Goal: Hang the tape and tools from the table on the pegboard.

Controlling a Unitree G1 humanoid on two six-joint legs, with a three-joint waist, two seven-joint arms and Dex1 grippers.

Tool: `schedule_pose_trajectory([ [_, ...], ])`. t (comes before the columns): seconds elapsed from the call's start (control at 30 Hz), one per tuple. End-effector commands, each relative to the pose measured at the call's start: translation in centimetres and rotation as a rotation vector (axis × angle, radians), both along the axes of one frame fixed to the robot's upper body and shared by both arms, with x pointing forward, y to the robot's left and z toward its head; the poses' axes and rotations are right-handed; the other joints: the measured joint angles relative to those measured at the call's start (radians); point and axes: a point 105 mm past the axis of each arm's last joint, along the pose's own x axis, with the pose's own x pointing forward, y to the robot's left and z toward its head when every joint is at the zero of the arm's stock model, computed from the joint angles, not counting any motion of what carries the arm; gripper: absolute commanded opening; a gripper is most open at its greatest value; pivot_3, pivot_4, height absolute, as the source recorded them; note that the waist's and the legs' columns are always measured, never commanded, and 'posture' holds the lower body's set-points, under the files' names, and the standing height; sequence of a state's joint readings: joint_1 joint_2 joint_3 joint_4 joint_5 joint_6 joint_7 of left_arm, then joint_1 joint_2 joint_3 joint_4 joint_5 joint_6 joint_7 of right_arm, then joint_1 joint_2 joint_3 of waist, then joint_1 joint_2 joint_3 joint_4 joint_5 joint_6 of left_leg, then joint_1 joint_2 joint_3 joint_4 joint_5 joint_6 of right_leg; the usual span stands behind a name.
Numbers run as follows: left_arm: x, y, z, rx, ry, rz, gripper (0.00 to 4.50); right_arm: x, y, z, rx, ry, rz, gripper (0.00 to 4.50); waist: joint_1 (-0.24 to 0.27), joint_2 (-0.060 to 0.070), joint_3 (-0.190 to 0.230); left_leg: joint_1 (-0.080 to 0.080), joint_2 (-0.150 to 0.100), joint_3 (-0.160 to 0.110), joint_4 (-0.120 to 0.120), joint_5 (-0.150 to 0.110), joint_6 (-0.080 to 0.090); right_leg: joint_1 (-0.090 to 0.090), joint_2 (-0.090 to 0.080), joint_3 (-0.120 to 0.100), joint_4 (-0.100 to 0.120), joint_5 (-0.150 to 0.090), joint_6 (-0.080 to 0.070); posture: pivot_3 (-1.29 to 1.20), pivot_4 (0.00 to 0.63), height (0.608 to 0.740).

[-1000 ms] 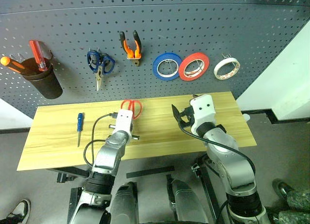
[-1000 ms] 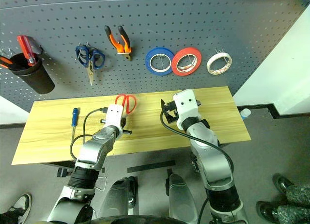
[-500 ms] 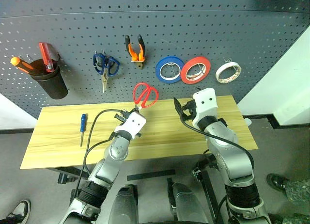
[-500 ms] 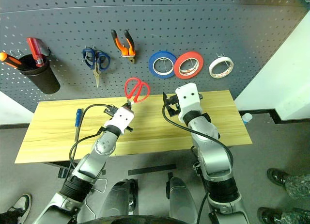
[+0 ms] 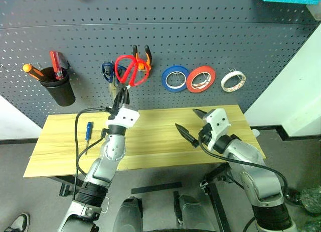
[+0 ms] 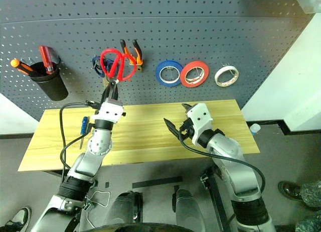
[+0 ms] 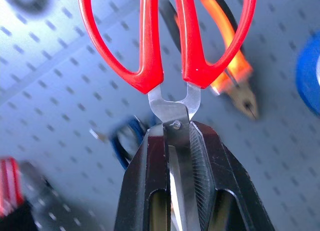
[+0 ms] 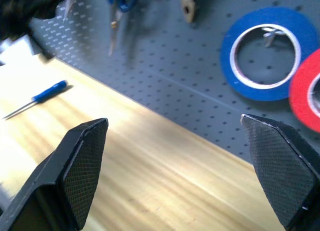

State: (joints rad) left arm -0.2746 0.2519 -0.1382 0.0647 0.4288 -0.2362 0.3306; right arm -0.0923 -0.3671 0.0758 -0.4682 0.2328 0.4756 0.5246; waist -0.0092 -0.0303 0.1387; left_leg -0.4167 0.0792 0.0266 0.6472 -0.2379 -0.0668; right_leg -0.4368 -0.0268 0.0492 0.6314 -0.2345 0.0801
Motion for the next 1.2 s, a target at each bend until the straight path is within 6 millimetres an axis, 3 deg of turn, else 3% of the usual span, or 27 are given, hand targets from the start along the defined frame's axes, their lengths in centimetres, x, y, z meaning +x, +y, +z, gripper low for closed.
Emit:
schedule_pose_trajectory([
  [0.03, -0.4, 0.5, 2.4, -0.010, -0.116, 0.022, 0.24, -1.4, 1.1, 3.2, 0.091, -0.099, 0.113, 4.50, 0.001, 0.000, -0.001, 0.002, 0.000, 0.000, 0.000, 0.000, 0.000, 0.001, 0.000, 0.000, 0.000, 0.000, 0.000, 0.05, 0.056, 0.721],
  [0.17, 0.1, 1.2, 2.3, -0.001, -0.120, 0.053, 0.24, -2.5, 1.9, 5.9, 0.174, -0.168, 0.196, 4.50, 0.000, 0.000, -0.005, 0.007, 0.000, 0.000, 0.000, 0.000, 0.000, 0.007, 0.000, 0.000, 0.000, 0.000, 0.000, 0.05, 0.055, 0.721],
  [0.27, 0.4, 1.8, 2.6, -0.001, -0.136, 0.081, 0.24, -2.9, 2.2, 6.8, 0.192, -0.188, 0.223, 4.50, 0.000, -0.002, -0.008, 0.008, 0.000, 0.000, 0.000, 0.000, 0.000, 0.008, 0.000, 0.000, 0.000, 0.000, 0.000, 0.05, 0.052, 0.721],
  [0.5, 1.5, 3.1, 3.0, -0.017, -0.143, 0.128, 0.24, -2.7, 2.2, 6.9, 0.179, -0.189, 0.225, 4.50, 0.002, -0.003, -0.016, 0.009, 0.000, 0.000, 0.000, 0.000, 0.000, 0.009, 0.000, 0.000, 0.000, 0.000, 0.000, 0.04, 0.048, 0.721],
  [0.73, 2.6, 3.4, 0.7, -0.087, -0.033, 0.120, 0.24, -2.5, 2.0, 7.1, 0.166, -0.198, 0.214, 4.50, 0.000, -0.003, -0.023, 0.009, 0.000, 0.000, 0.000, 0.000, 0.000, 0.009, 0.000, 0.000, 0.001, 0.000, 0.000, 0.03, 0.048, 0.721],
  [1.13, 2.3, 3.4, -1.1, -0.096, 0.008, 0.098, 0.24, -2.3, 1.9, 6.8, 0.147, -0.187, 0.198, 4.50, -0.001, -0.003, -0.026, 0.009, 0.000, 0.000, 0.000, 0.000, 0.000, 0.009, 0.000, 0.000, 0.001, 0.000, 0.000, 0.02, 0.047, 0.721],
  [1.2, 2.2, 3.4, -2.2, -0.095, 0.037, 0.103, 0.24, -2.3, 1.9, 6.6, 0.144, -0.183, 0.196, 4.50, 0.000, -0.003, -0.028, 0.010, 0.000, 0.000, 0.000, 0.000, 0.000, 0.009, 0.000, 0.000, 0.001, 0.000, 0.000, 0.02, 0.047, 0.721],
])
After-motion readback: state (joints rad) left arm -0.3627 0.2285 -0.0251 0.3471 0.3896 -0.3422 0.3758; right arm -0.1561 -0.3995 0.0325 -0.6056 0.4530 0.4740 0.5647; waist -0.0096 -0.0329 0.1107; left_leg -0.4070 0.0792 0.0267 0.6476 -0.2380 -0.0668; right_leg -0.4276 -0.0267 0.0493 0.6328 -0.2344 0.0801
